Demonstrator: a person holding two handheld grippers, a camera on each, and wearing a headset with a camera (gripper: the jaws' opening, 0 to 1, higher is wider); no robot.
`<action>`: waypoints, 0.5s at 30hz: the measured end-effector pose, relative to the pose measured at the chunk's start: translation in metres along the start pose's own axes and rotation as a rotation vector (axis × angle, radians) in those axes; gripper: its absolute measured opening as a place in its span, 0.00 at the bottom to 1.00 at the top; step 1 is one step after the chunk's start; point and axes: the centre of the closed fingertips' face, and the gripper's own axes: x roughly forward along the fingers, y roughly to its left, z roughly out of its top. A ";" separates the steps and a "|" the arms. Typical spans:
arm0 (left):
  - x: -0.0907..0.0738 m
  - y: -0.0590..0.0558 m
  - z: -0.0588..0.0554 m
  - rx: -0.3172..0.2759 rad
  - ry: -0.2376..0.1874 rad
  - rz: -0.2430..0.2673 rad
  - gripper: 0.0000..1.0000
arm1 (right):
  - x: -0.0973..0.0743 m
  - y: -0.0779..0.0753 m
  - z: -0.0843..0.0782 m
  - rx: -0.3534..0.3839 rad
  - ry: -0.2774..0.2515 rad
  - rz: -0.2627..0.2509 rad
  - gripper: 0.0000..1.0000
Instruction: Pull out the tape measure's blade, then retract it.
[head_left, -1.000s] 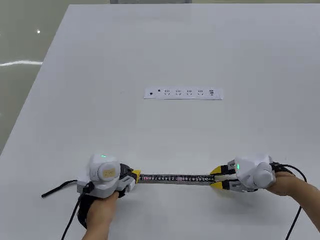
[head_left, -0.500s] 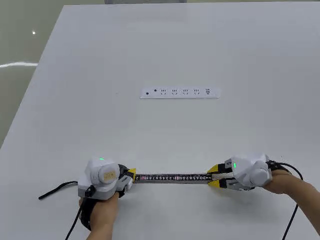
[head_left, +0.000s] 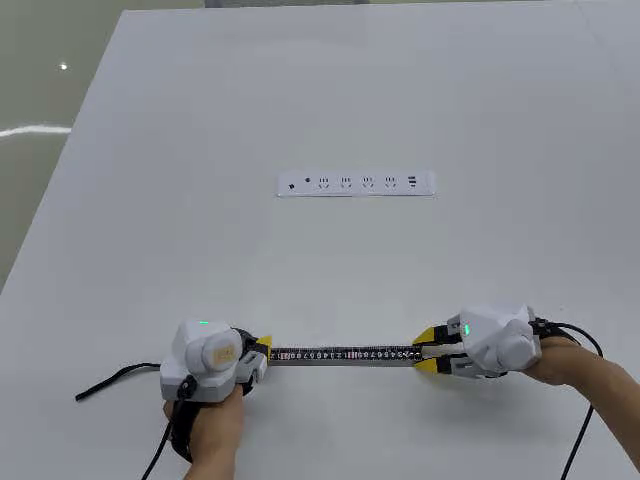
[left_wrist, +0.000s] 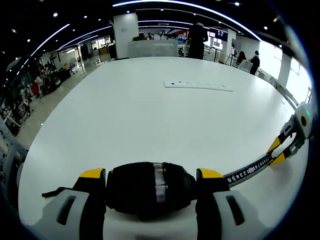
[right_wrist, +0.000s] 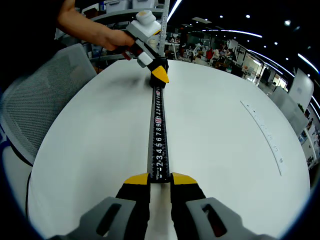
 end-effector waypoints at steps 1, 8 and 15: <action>0.000 0.001 -0.001 0.005 0.005 0.000 0.70 | 0.000 0.000 0.000 0.000 0.000 0.000 0.14; 0.000 0.001 -0.002 0.004 -0.003 0.017 0.69 | 0.000 0.000 -0.001 0.000 0.002 -0.002 0.14; -0.001 0.002 -0.001 0.051 -0.024 0.049 0.67 | 0.002 0.000 0.002 -0.008 0.001 0.002 0.14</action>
